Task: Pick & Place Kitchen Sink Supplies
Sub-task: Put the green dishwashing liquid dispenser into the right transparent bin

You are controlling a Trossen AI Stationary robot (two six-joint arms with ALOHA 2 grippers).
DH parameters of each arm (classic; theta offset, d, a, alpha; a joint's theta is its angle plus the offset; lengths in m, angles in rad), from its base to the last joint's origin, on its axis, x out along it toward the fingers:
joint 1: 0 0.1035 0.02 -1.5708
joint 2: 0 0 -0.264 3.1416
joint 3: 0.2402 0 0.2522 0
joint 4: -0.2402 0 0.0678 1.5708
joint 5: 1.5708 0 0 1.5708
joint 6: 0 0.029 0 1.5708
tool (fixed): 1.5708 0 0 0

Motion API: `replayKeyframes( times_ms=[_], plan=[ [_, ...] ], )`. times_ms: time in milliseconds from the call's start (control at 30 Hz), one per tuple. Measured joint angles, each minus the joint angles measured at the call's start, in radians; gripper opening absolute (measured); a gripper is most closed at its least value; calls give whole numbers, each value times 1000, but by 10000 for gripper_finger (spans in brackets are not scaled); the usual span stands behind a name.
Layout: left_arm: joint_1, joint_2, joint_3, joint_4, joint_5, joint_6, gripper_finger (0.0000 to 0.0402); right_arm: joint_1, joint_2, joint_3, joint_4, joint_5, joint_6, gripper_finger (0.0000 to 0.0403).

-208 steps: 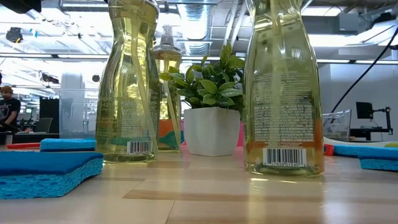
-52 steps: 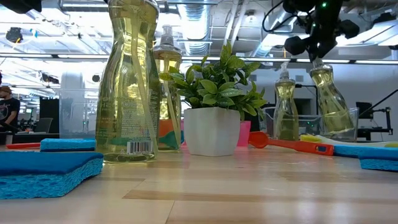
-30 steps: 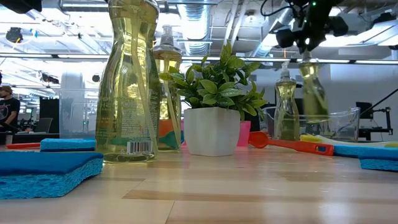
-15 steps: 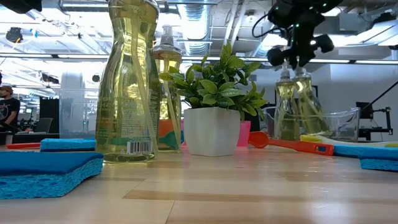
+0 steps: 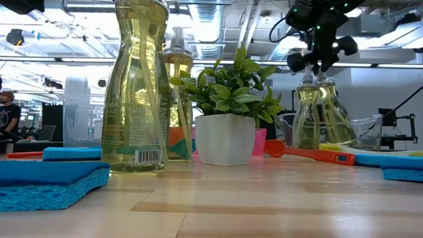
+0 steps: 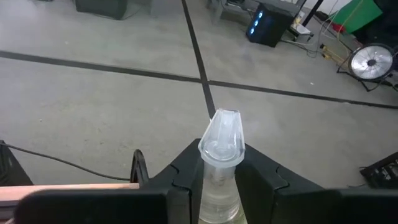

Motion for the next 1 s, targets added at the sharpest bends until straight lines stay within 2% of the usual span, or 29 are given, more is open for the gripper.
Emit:
replayKeyframes(
  times_ms=[533,1000],
  plan=[
    [0,0,0,-3,0,0,68,10,-16,-1,-60,-78,-18,132],
    [0,1,0,-7,0,-6,68,87,-246,-4,-84,-93,-50,122]
  ],
)
